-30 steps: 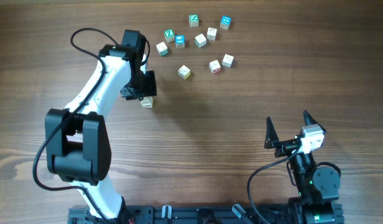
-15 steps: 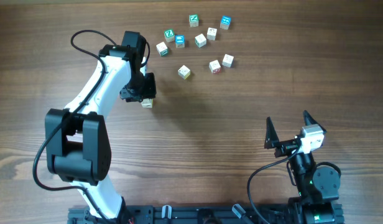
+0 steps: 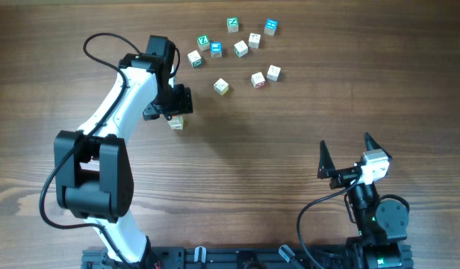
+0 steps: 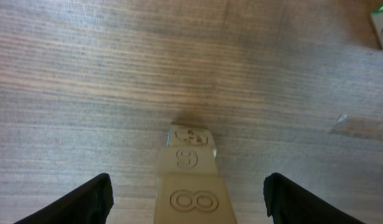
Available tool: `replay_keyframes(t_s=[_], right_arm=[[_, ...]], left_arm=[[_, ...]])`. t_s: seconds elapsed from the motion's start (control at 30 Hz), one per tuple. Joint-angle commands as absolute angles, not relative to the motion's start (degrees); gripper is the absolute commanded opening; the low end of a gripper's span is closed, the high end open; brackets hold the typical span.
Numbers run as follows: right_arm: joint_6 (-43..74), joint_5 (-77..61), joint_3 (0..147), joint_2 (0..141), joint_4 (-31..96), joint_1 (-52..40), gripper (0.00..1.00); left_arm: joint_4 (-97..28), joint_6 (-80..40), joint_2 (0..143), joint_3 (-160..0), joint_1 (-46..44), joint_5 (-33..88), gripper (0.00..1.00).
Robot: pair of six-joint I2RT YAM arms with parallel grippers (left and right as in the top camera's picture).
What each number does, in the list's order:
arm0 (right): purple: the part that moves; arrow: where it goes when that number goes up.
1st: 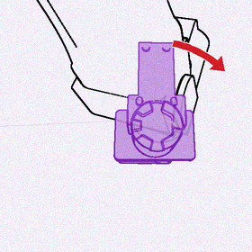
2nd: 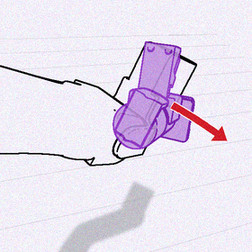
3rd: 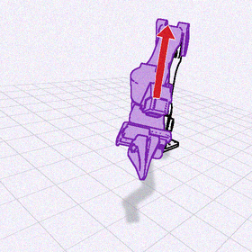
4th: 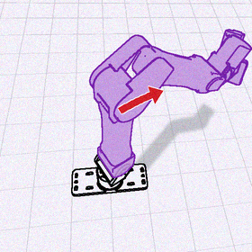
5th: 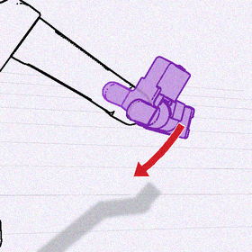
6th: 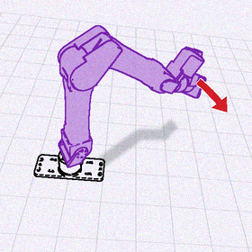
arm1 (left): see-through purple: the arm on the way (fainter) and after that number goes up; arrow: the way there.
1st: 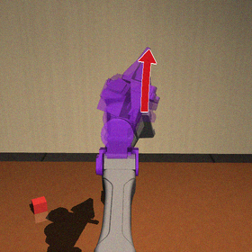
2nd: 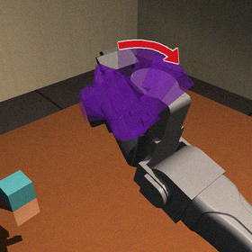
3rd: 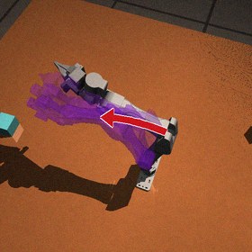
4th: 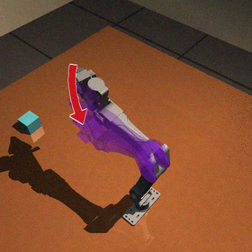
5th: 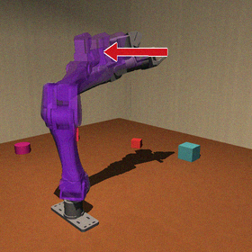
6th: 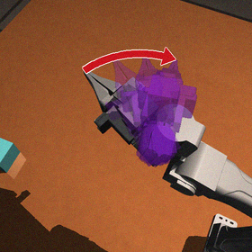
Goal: Form a tower
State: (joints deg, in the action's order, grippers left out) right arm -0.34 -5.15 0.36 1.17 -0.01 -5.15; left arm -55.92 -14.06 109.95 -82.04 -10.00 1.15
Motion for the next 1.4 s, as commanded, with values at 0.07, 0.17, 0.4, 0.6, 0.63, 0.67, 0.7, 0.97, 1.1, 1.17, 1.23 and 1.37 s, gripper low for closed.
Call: replay_keyframes(t_s=[0.07,0.17,0.4,0.6,0.63,0.67,0.7,0.97,1.1,1.17,1.23,1.37], right_arm=[[-1.1,-6.0,0.3,0.9,-0.3,-5.0,1.00],[-1.1,-6.0,0.3,0.9,-0.3,-5.0,1.00],[-1.1,-6.0,0.3,0.9,-0.3,-5.0,1.00],[-1.1,-6.1,0.3,0.9,-0.3,-5.0,1.00],[-1.1,-6.0,0.3,0.9,-0.3,-5.0,1.00],[-1.1,-6.1,0.3,0.9,-0.3,-5.0,1.00],[-1.1,-6.0,0.3,0.9,-0.3,-5.0,1.00],[-1.1,-6.1,0.3,0.9,-0.3,-5.0,1.00],[-1.1,-6.0,0.3,0.9,-0.3,-5.0,1.00],[-1.1,-6.1,0.3,0.9,-0.3,-5.0,1.00],[-1.1,-6.0,0.3,0.9,-0.3,-5.0,1.00],[-1.1,-6.1,0.3,0.9,-0.3,-5.0,1.00]], left_arm=[[-52.9,-13.7,110.8,-81.5,-9.8,0.3,0.78],[-50.5,-13.8,110.8,-82.1,-9.7,-1.6,0.77],[-41.6,-14.0,110.8,-82.6,-7.1,-2.5,1.00],[-41.3,-14.0,110.8,-82.6,-6.2,-2.4,1.00],[-41.3,-14.0,110.8,-82.6,-6.2,-2.5,1.00],[-41.3,-14.0,110.8,-82.6,-6.2,-2.4,1.00],[-41.3,-14.0,110.8,-82.6,-6.2,-2.4,1.00],[-41.3,-14.0,110.8,-82.6,-6.2,-2.4,1.00],[-41.3,-14.0,110.8,-82.6,-6.2,-2.4,1.00],[-41.3,-14.0,110.8,-82.6,-6.2,-2.4,1.00],[-41.3,-14.0,110.8,-82.6,-6.2,-2.4,1.00],[-41.3,-14.0,110.8,-82.6,-6.2,-2.4,1.00]])
